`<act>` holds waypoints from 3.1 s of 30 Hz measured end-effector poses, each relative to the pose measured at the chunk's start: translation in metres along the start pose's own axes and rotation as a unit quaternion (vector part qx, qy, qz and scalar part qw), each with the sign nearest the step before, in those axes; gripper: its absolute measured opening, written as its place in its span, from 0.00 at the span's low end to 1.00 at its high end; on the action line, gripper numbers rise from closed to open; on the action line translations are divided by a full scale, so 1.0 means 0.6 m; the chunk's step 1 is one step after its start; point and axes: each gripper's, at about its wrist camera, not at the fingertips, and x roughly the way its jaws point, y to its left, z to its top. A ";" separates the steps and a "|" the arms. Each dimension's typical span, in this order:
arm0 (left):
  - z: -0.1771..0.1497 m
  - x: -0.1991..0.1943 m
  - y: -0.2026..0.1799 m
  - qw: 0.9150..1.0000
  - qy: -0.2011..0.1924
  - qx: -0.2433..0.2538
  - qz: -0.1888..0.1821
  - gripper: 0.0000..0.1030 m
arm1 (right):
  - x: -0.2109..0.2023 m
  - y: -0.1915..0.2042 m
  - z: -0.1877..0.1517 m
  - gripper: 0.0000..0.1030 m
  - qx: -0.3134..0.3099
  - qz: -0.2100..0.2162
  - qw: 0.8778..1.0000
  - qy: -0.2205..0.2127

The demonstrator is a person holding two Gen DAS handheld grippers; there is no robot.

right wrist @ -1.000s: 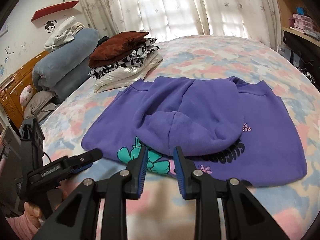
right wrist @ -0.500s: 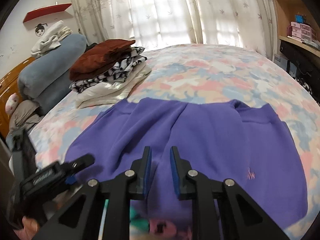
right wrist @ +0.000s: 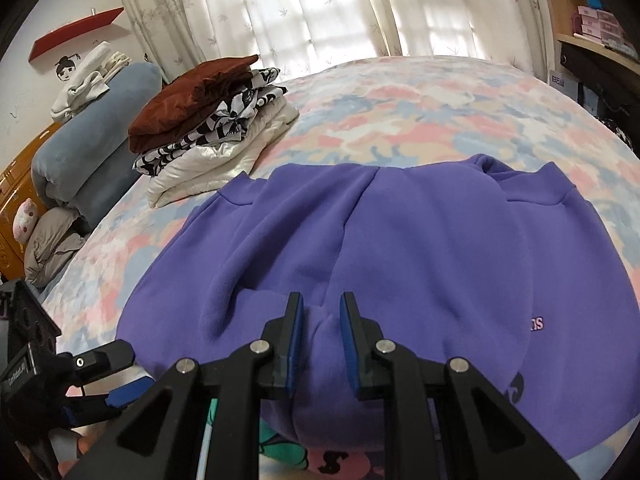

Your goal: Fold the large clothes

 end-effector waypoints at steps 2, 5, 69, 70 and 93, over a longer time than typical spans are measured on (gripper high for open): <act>0.003 0.011 0.005 1.000 -0.004 -0.003 0.006 0.98 | -0.006 0.001 0.002 0.18 -0.004 0.000 1.000 -0.005; 0.013 0.037 0.007 0.999 -0.025 -0.001 0.022 0.99 | -0.012 0.002 0.004 0.18 -0.006 -0.002 1.000 -0.011; -0.338 0.342 -0.484 0.799 0.011 0.598 0.059 0.46 | -0.239 -0.438 -0.143 0.09 0.272 -0.021 0.960 -0.065; -0.340 0.336 -0.487 0.798 0.012 0.600 0.054 0.51 | -0.241 -0.434 -0.143 0.09 0.268 -0.021 0.961 -0.066; -0.171 0.175 -0.481 0.860 0.009 0.509 0.040 0.76 | -0.278 -0.411 -0.021 0.50 0.232 0.035 0.969 -0.074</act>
